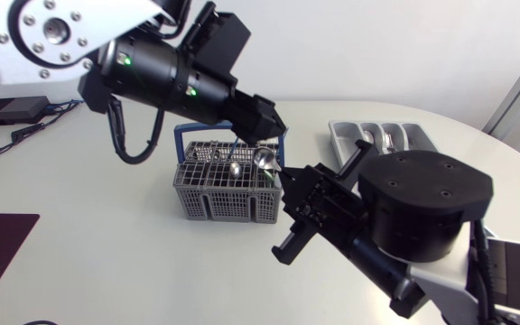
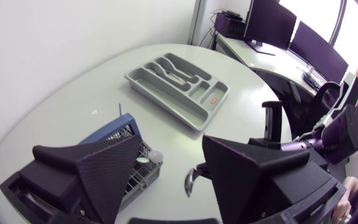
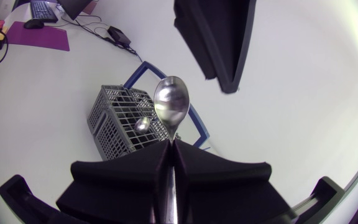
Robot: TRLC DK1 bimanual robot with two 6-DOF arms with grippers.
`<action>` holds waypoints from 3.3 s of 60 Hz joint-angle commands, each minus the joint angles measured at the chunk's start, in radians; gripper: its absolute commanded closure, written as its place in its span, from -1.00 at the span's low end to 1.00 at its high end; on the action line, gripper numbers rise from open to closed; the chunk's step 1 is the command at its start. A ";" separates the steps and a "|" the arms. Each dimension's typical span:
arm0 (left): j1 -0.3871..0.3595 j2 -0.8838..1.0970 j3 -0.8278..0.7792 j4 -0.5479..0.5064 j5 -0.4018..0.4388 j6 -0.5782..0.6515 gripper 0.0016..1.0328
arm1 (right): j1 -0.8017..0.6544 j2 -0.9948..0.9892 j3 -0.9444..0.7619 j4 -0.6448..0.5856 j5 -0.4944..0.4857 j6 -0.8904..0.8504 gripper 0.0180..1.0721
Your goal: Unload the cutlery basket into the drawer organizer.
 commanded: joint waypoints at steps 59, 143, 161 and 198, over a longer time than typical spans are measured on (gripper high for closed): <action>0.157 -0.029 -0.190 -0.080 0.041 0.163 -0.71 | -1.086 0.173 0.145 -0.681 -1.055 -0.660 0.89; 0.180 0.031 -0.311 0.070 0.030 -0.008 -0.72 | -1.411 0.609 0.350 -0.667 -0.879 -1.245 0.19; 0.165 0.027 -0.302 0.076 0.030 -0.028 -0.71 | -1.389 0.418 0.242 -0.656 -0.896 -1.139 -0.71; 0.176 0.130 -0.337 0.257 0.026 -0.023 -0.22 | -0.972 -0.181 0.096 -0.828 -0.955 -0.461 -0.84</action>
